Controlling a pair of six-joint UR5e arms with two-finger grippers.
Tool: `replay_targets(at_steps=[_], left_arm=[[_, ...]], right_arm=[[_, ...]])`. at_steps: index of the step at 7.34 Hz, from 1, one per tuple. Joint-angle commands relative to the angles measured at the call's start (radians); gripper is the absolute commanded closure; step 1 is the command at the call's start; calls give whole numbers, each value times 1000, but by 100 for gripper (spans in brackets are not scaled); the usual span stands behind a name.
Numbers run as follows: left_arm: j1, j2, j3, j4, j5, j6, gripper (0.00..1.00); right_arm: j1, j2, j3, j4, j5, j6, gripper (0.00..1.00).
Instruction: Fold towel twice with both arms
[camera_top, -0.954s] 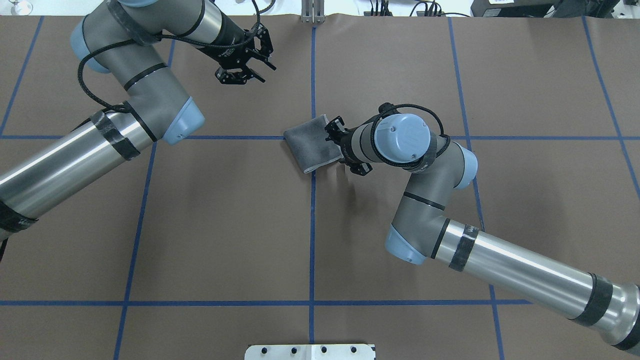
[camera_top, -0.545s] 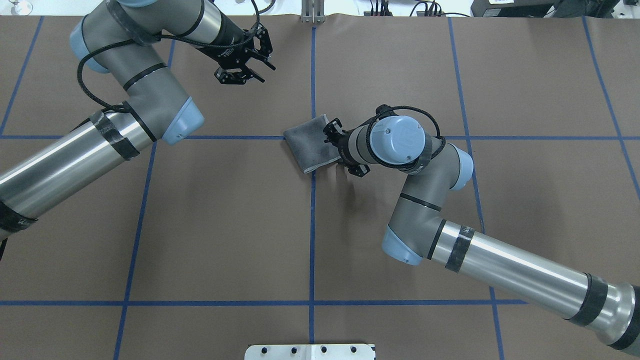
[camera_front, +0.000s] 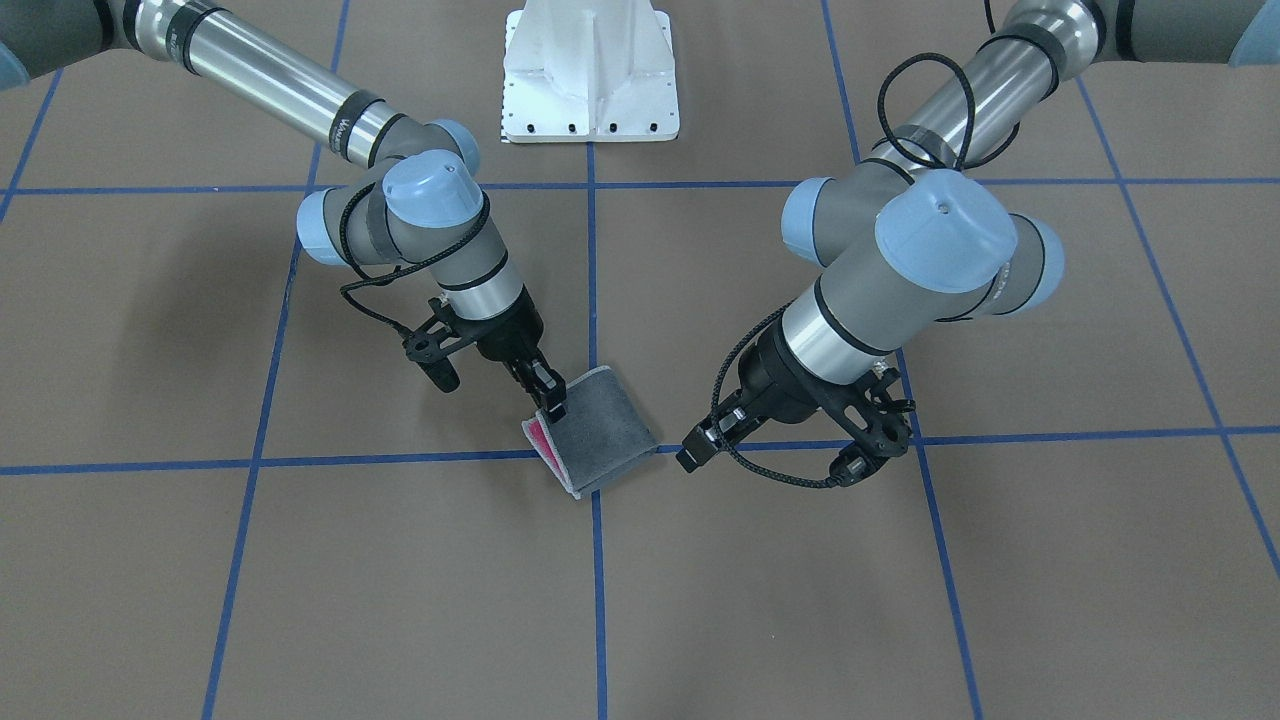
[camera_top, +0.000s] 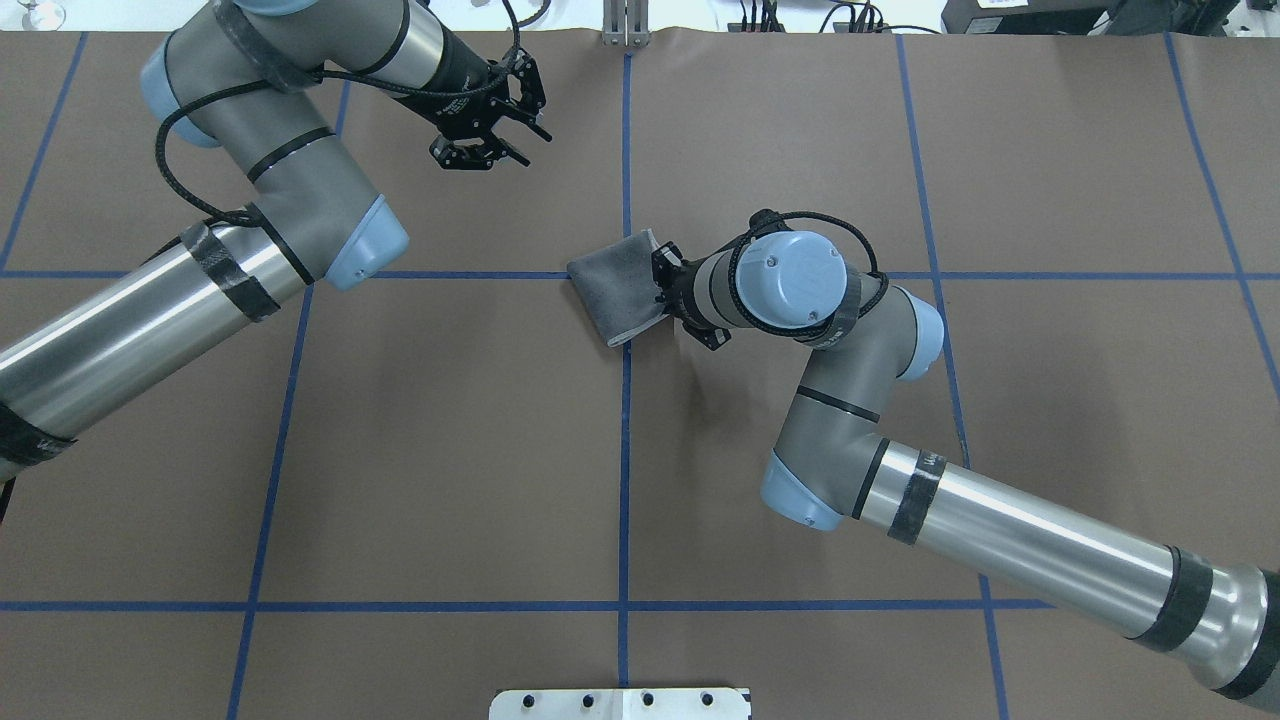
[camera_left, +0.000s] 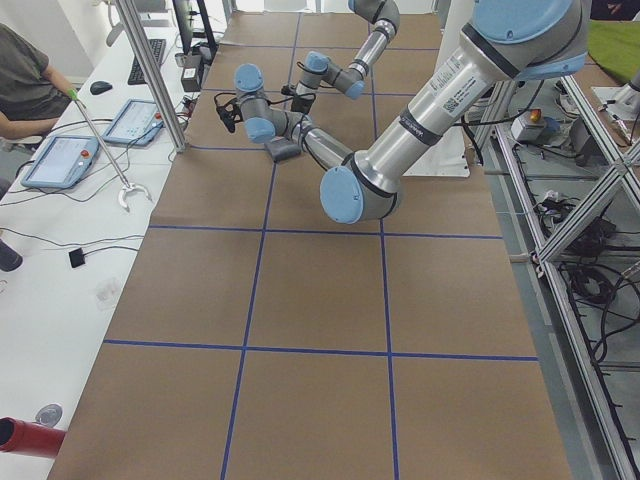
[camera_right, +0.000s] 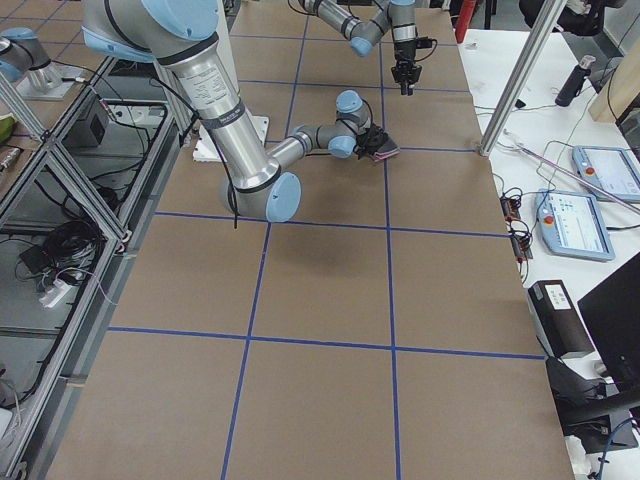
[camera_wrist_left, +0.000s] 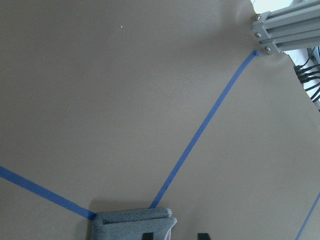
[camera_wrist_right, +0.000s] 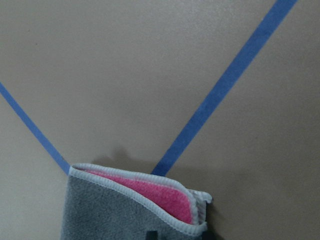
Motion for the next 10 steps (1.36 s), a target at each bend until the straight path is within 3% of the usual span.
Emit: replay_targets(at_steps=[1,9,10], left_arm=[[5,0,1,0,5,-3,59],[8,-5,4,-1,10,-30,59],[8,-5,4,-1,10,-30,59]], right_arm=[[0,0,6,-1,0,-5,100],[0,-17,29,-16,0,-10,91],[0,-18,28,-18,0,-10,82]])
